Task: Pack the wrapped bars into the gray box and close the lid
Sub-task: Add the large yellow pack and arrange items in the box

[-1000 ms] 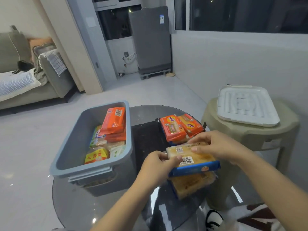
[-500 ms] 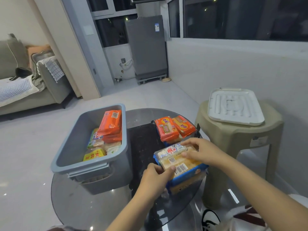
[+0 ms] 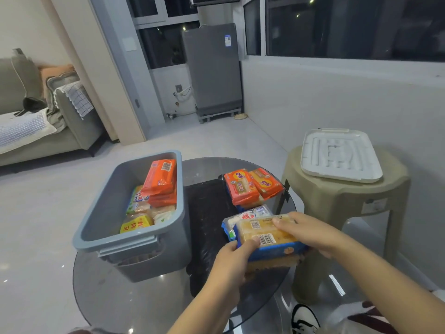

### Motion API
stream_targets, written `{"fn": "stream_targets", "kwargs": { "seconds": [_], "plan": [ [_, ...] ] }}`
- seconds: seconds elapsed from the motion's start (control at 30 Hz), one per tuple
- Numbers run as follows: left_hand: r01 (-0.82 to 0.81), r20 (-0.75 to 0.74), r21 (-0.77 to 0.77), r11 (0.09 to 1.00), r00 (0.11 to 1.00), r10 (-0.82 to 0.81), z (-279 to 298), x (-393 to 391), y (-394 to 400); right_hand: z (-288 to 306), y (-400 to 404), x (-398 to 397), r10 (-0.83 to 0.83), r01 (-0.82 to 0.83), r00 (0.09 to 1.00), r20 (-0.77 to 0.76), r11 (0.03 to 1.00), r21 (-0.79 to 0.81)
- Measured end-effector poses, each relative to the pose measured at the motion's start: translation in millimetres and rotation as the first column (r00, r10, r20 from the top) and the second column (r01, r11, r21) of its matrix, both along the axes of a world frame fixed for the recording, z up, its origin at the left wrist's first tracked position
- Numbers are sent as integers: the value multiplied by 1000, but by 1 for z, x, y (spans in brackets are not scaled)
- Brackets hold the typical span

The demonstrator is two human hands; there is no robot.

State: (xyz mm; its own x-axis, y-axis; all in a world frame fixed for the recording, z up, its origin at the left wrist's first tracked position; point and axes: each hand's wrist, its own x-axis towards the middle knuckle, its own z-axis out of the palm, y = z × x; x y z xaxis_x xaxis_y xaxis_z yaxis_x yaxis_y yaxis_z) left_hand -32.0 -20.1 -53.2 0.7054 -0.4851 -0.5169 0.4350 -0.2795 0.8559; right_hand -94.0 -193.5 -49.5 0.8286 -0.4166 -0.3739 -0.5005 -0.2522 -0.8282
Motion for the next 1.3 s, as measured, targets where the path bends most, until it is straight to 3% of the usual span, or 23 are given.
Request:
{"fn": "stream_targets", "kwargs": {
  "seconds": [0.23,0.33,0.57,0.77,0.87,1.03,1.3],
  "plan": [
    [-29,57,-274,961,997,46,26,9,-4,14,4,-4,-131,97,976,174,977,191],
    [-21,88,-314,949,995,51,42,19,-5,26,11,2,-172,102,944,282,964,247],
    [-172,59,-469,866,973,225,66,39,-9,51,28,26,-239,95,851,468,946,310],
    [-112,122,-611,783,965,233,95,62,6,75,62,58,-319,113,773,549,920,376],
    [-76,197,-583,809,953,232,111,80,25,88,83,71,-293,107,777,556,933,343],
    [-62,310,-405,912,930,200,125,119,62,96,112,93,-171,59,815,554,975,213],
    [-38,64,-273,961,996,58,124,168,110,96,132,118,31,-89,863,504,992,92]
  ]
}}
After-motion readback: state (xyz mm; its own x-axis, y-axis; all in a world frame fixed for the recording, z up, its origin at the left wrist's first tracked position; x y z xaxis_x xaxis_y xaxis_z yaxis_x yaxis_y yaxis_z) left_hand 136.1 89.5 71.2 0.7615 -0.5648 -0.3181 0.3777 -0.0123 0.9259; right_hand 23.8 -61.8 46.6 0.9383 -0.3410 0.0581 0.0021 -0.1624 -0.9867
